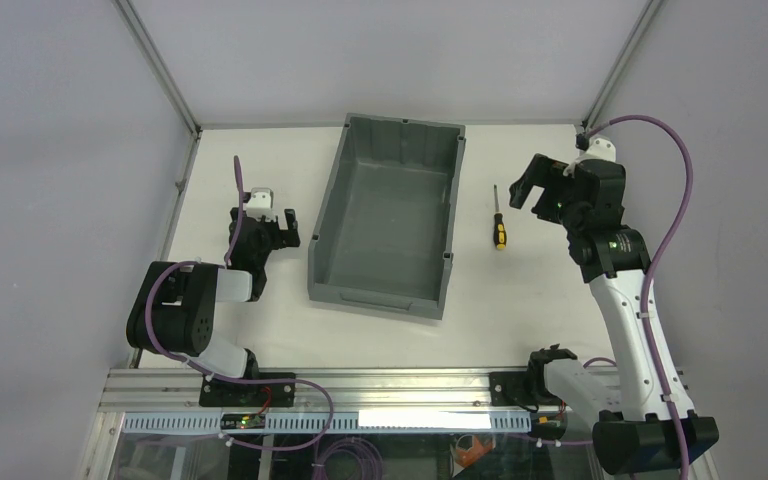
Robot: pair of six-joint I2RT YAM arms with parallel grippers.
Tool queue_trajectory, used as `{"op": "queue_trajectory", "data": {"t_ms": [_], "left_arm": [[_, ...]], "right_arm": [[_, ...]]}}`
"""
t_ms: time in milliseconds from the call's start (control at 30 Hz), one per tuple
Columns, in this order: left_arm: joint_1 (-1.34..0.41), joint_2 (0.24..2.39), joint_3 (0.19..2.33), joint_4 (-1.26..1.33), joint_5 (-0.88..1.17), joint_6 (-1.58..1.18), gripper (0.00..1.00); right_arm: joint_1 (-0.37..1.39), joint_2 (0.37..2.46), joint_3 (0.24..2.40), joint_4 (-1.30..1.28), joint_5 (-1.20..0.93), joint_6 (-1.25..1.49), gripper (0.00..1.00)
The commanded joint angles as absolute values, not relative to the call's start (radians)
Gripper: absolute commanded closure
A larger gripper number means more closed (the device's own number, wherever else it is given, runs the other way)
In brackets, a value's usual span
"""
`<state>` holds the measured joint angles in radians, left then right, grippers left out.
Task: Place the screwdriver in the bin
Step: Pick up the screwdriver from the center of the board.
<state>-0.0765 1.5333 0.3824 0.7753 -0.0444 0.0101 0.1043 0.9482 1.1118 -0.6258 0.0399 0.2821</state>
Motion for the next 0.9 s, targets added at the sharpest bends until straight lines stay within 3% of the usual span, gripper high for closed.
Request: {"op": "queue_trajectory", "data": {"t_ms": [0, 600, 867], "left_arm": [[-0.066, 1.504, 0.383, 0.804, -0.029, 0.003, 0.01], [-0.067, 1.505, 0.383, 0.803, -0.029, 0.003, 0.01], [-0.066, 1.504, 0.384, 0.802, -0.029, 0.003, 0.01]], "right_arm": [[0.101, 0.939, 1.154, -0.610, 0.023, 0.282, 0.01], [0.101, 1.272, 1.596, -0.986, 0.044, 0.254, 0.01], [0.100, 1.432, 1.663, -1.070, 0.048, 0.261, 0.01]]}}
